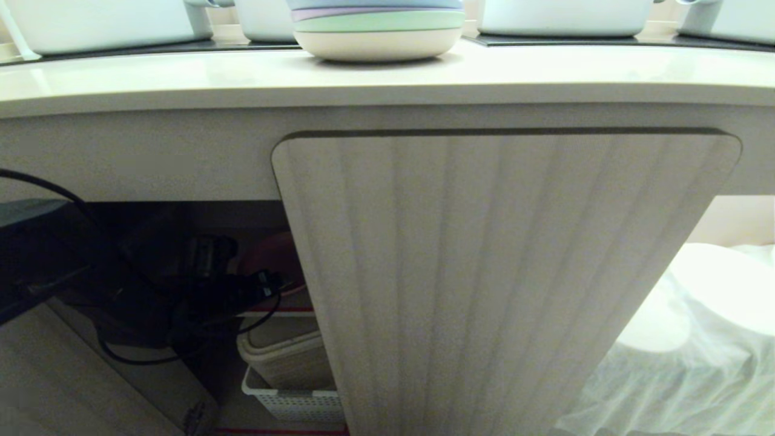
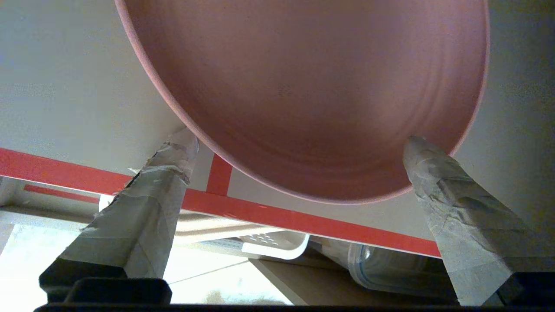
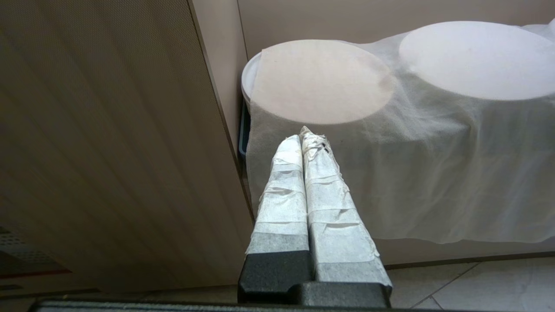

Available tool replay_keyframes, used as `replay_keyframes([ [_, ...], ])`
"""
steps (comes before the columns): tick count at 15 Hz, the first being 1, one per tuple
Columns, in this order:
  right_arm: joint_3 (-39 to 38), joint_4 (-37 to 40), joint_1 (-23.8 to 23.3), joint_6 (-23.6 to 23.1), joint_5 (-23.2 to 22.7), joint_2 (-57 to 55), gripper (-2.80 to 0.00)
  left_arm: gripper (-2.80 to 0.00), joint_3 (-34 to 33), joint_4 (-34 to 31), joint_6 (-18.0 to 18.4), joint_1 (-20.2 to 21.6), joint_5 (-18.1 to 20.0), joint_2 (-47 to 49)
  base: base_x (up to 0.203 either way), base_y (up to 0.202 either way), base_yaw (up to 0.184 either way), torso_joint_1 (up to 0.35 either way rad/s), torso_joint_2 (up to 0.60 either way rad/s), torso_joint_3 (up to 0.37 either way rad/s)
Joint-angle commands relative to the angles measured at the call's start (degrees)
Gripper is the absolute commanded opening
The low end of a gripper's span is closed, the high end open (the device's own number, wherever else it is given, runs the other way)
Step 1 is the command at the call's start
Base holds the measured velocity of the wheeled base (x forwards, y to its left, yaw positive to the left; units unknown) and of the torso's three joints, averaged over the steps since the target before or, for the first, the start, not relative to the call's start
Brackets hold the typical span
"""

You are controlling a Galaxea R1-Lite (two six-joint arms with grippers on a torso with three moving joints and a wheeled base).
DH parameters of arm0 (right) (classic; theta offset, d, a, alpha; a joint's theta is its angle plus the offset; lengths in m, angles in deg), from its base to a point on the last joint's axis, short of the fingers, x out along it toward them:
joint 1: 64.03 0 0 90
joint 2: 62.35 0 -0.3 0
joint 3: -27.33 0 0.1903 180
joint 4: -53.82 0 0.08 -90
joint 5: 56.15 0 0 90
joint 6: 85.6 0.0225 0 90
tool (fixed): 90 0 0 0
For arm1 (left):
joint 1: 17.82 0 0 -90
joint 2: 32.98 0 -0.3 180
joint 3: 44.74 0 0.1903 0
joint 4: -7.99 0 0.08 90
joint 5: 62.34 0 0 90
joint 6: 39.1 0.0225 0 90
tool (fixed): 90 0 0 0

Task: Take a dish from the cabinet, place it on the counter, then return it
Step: Take the plate from the cabinet

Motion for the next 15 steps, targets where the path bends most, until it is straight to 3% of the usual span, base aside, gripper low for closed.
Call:
replay_keyframes([
  [1,0.00,-0.02,0.01,-0.02,0.02,0.00,-2.80,0.00,-0.04,0.11,-0.19,0.05,0.00,-0.01,0.000,0.000,0.000,0.000,0.00,0.000],
  [6,0.00,-0.10,0.01,0.07,0.02,0.00,-2.80,0.00,-0.04,-0.42,3.09,0.92,0.00,-0.19,0.000,0.000,0.000,0.000,0.00,0.000],
  [15,0.00,-0.02,0.01,0.07,0.02,0.00,-2.80,0.00,1.19,-1.13,4.02,1.44,-0.27,-0.19,0.000,0.000,0.000,0.000,0.00,0.000],
])
